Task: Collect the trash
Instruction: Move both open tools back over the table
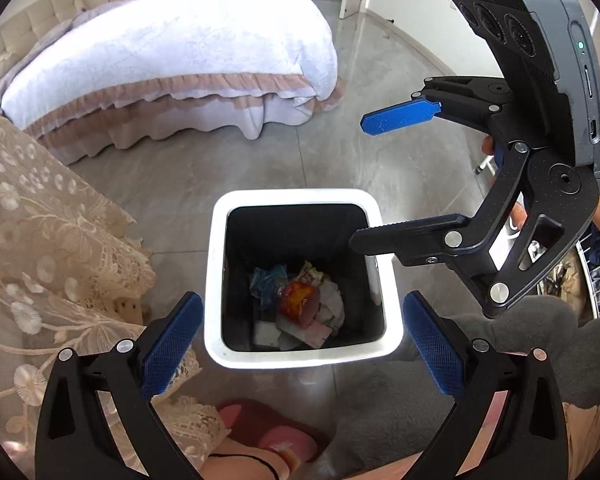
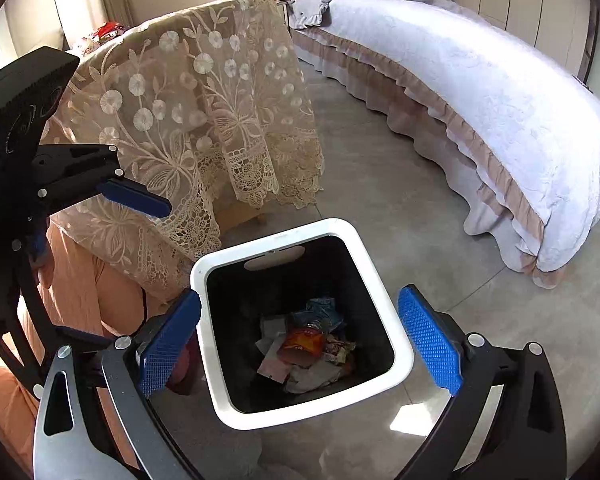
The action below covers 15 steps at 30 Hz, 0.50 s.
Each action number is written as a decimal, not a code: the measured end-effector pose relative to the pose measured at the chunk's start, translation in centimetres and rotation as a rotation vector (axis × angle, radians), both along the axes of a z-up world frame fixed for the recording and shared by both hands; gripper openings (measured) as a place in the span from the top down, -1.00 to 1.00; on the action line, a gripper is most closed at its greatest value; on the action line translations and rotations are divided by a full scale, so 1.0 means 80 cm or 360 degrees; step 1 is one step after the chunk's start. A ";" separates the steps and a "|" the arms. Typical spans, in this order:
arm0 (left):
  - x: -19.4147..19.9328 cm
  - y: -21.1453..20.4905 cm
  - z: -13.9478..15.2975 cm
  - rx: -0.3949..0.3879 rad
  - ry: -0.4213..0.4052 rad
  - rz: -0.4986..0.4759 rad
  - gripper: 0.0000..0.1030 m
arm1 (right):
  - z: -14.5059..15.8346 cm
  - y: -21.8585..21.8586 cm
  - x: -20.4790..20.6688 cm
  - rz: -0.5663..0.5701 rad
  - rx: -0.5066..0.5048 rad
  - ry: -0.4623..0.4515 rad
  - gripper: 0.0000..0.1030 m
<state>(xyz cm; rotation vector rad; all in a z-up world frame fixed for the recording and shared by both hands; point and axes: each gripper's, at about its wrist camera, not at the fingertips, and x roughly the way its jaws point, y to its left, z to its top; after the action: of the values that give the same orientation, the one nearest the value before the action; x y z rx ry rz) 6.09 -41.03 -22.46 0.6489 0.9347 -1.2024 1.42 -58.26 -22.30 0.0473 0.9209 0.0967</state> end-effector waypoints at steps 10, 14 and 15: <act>-0.013 0.052 0.063 -0.0173 -0.0163 0.0103 -0.90 | 0.057 0.040 0.006 0.0115 -0.0031 -0.0179 -0.91; -0.014 0.082 0.086 -0.0235 -0.0241 0.0171 -0.90 | 0.081 0.061 0.008 0.0169 -0.0036 -0.0252 -0.91; -0.013 0.090 0.091 -0.0253 -0.0248 0.0190 -0.90 | 0.087 0.067 0.009 0.0183 -0.0036 -0.0268 -0.91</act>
<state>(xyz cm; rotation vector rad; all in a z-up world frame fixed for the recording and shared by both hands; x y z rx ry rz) 5.07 -33.79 -15.14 0.5437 0.7289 -1.0910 2.15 -52.92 -15.35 -0.0346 0.7560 0.1944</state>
